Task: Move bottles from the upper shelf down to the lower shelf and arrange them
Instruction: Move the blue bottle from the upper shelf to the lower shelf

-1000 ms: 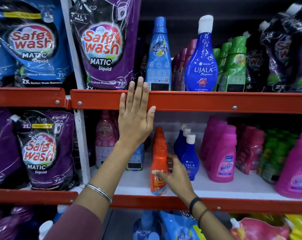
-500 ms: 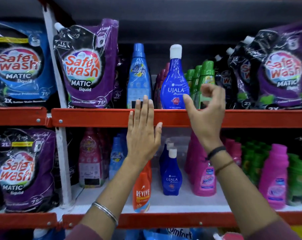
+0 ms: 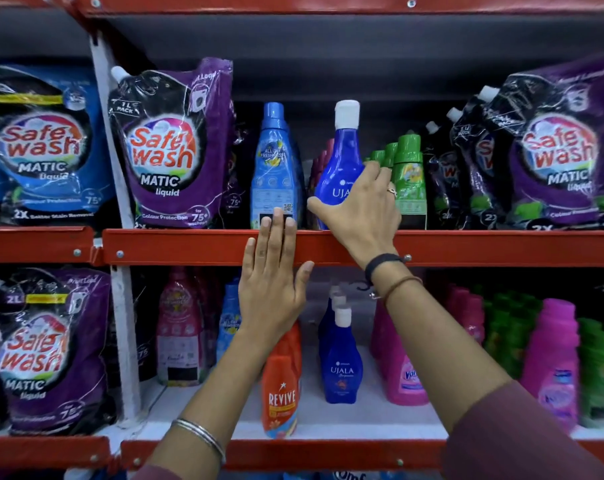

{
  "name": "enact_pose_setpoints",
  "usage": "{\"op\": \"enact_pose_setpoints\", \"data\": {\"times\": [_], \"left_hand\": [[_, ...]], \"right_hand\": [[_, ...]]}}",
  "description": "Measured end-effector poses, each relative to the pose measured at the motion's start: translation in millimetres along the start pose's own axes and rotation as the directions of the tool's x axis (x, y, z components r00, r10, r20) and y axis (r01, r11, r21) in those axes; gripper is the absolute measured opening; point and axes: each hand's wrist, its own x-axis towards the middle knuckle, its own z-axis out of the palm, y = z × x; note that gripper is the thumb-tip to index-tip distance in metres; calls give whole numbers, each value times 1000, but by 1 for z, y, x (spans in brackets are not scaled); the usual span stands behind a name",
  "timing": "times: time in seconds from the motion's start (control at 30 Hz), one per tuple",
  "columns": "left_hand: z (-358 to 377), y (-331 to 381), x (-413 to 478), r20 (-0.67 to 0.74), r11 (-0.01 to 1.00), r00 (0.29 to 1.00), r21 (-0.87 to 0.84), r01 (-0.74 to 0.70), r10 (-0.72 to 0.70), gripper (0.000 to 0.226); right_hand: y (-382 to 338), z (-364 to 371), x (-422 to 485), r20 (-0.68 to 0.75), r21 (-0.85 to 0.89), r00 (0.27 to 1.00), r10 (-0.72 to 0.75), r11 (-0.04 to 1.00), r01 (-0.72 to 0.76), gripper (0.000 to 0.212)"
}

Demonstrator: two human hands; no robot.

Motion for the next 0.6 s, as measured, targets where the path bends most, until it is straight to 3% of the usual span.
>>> {"op": "enact_pose_setpoints", "data": {"times": [0.3,0.6], "left_hand": [[6,-5,-4,-23,999,999,32,-24,25,65],[2,-2,-4,-46,998,999,-55,-18,16,64]], "right_hand": [[6,-39,-16,-211,245,978,-4,968,57,88],[38,-57,-87,-48,254,994,93,964,-78,87]]}}
